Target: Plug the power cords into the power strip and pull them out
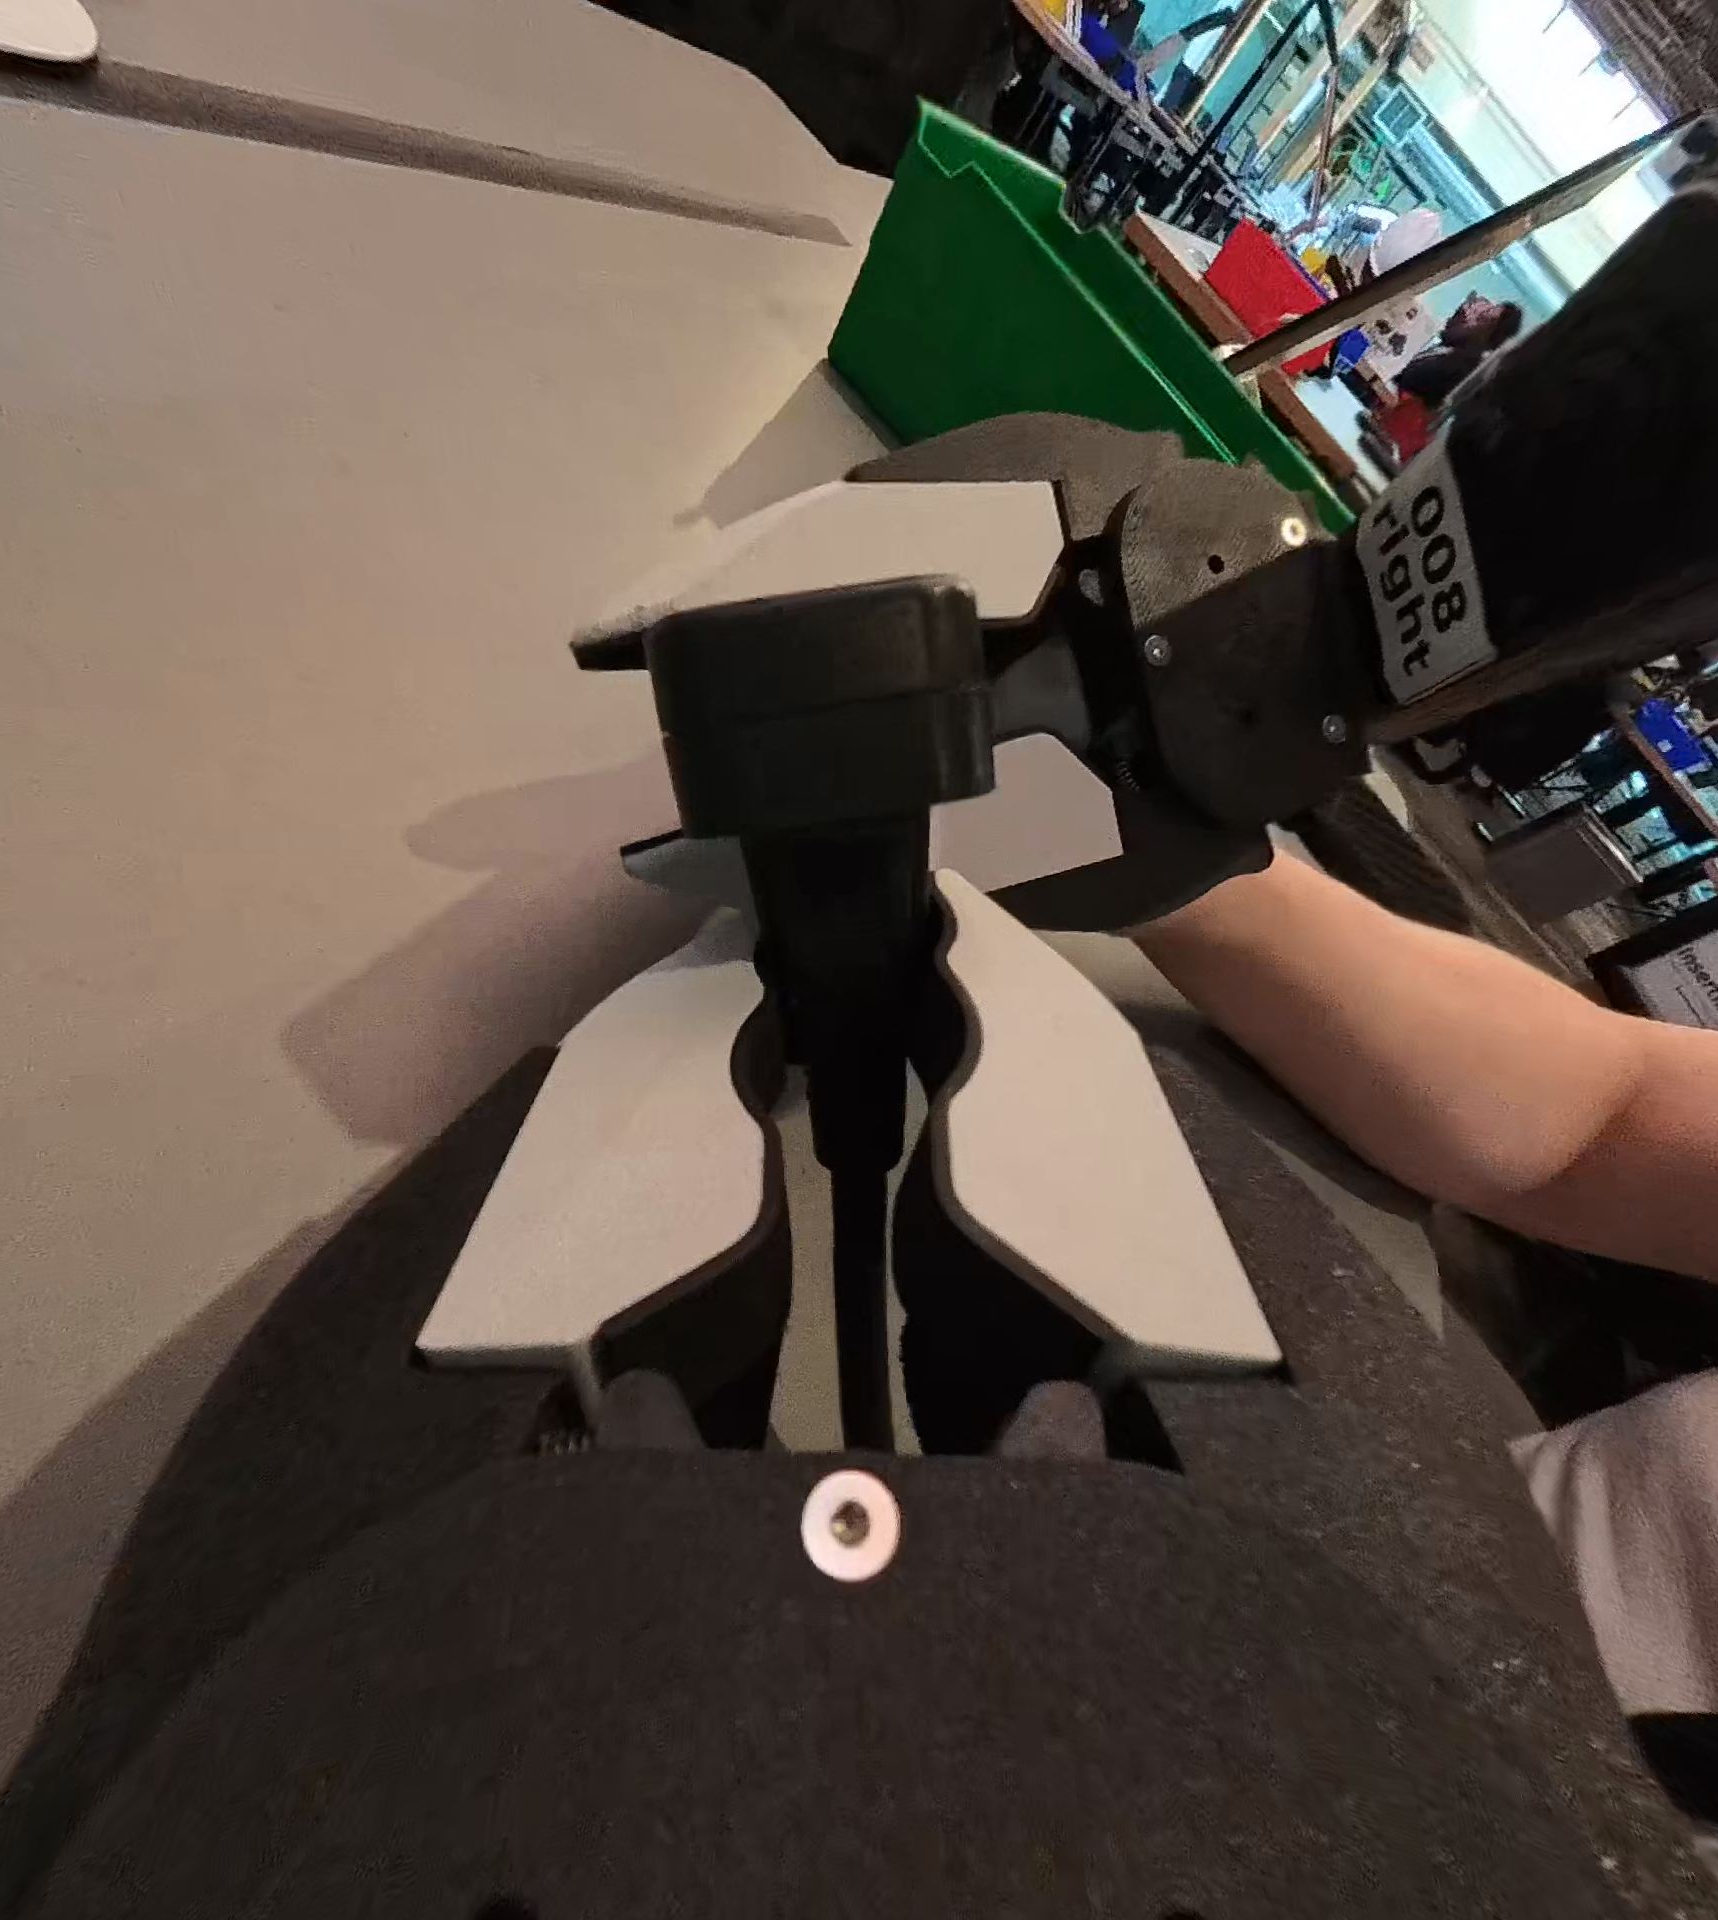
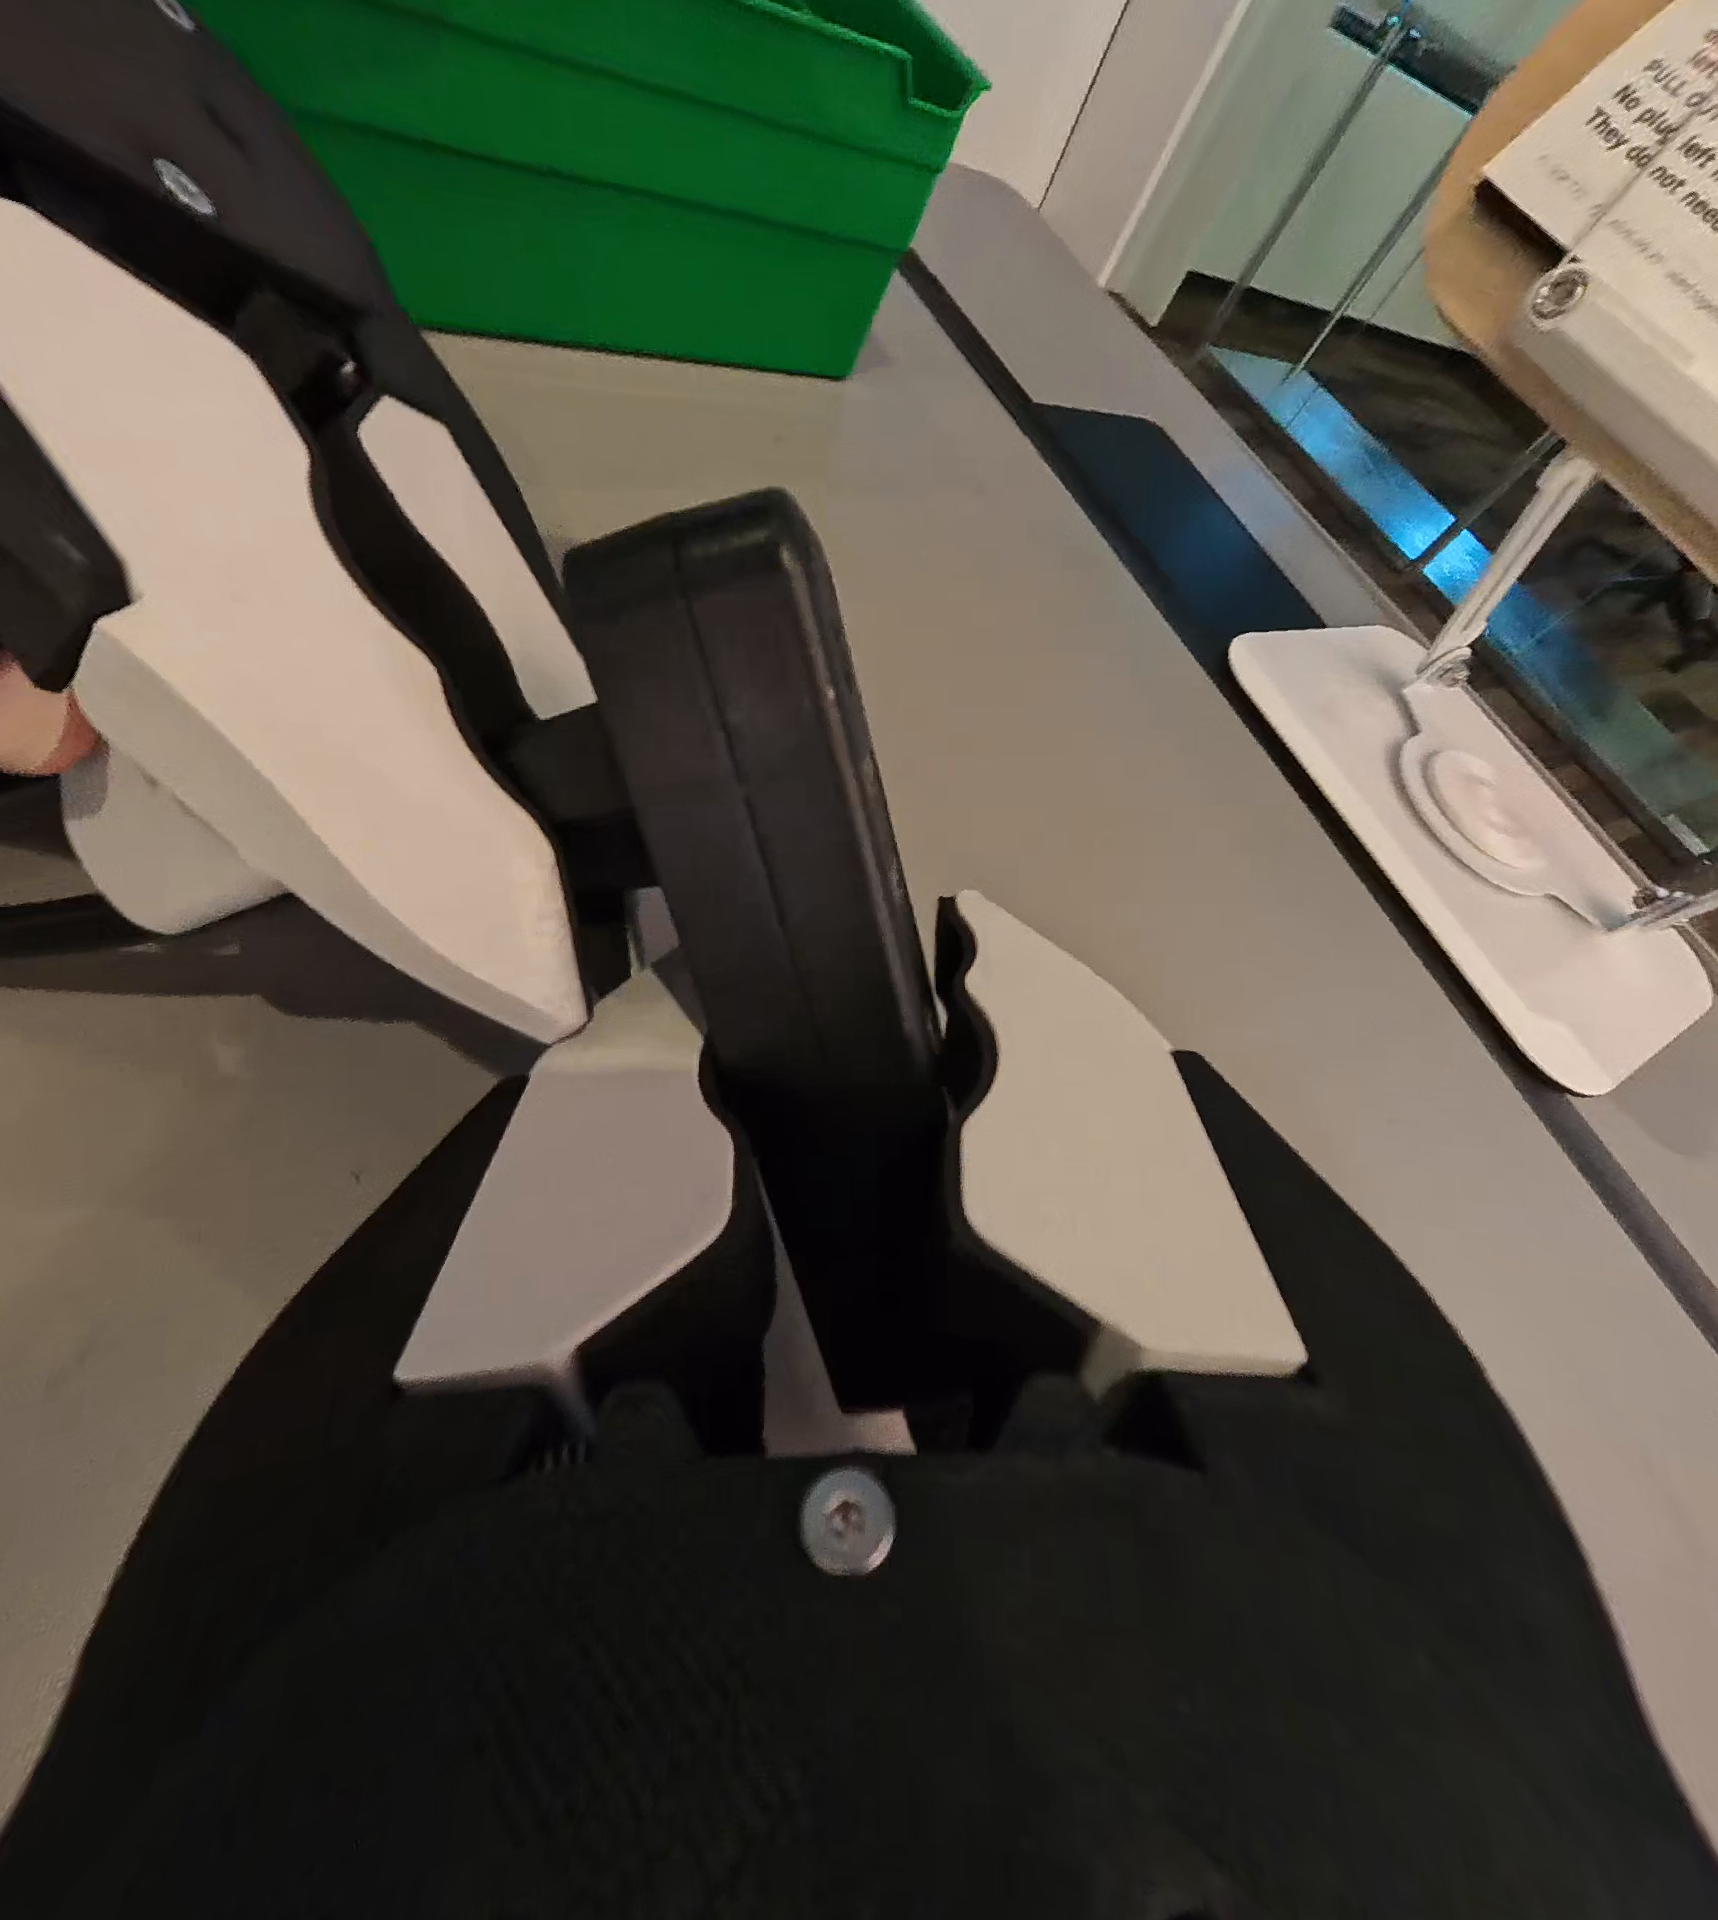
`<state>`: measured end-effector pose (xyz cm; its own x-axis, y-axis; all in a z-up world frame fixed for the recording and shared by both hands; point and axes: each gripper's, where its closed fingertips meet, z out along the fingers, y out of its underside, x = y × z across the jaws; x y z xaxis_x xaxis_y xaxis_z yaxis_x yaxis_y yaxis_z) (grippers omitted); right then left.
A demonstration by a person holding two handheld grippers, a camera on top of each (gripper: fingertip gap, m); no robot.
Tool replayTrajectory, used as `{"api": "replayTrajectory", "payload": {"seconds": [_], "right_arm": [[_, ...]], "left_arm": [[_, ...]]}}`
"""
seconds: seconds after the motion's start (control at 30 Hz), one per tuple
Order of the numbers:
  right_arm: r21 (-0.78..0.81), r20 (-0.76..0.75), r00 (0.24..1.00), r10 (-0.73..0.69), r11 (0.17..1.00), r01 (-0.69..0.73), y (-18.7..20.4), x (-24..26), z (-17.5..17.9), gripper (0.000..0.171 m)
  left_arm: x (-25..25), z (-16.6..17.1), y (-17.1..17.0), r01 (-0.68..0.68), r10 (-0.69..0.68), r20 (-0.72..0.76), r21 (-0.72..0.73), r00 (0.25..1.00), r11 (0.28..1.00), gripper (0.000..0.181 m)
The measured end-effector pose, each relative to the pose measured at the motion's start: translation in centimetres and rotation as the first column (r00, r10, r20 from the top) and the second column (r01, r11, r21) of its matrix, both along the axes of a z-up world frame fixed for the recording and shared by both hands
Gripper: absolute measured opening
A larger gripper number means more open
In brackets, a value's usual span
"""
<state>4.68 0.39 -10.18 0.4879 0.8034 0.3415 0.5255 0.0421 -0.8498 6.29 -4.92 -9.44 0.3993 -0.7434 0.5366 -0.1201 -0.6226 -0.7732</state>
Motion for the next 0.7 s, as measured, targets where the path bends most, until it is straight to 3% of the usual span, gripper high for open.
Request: {"api": "replayTrajectory", "payload": {"seconds": [0.2,0.57,0.7], "right_arm": [[0.017,0.019,0.999,-0.035,0.999,0.034,0.3,0.2,-0.2,0.033],[0.148,0.187,0.976,0.115,0.979,-0.144,-1.2,-0.4,-0.8,0.029],[0.146,0.177,0.980,0.093,0.982,-0.120,-1.0,-0.6,-0.9,0.029]], "left_arm": [[0.1,-0.2,0.4,-0.060,0.060,0.013,0.028,0.998,0.998,0.022],[0.1,-1.0,-1.8,0.176,-0.173,0.064,-0.056,0.983,0.983,0.022],[-0.2,-1.1,-1.7,0.156,-0.155,0.009,-0.084,0.988,0.984,0.021]]}}
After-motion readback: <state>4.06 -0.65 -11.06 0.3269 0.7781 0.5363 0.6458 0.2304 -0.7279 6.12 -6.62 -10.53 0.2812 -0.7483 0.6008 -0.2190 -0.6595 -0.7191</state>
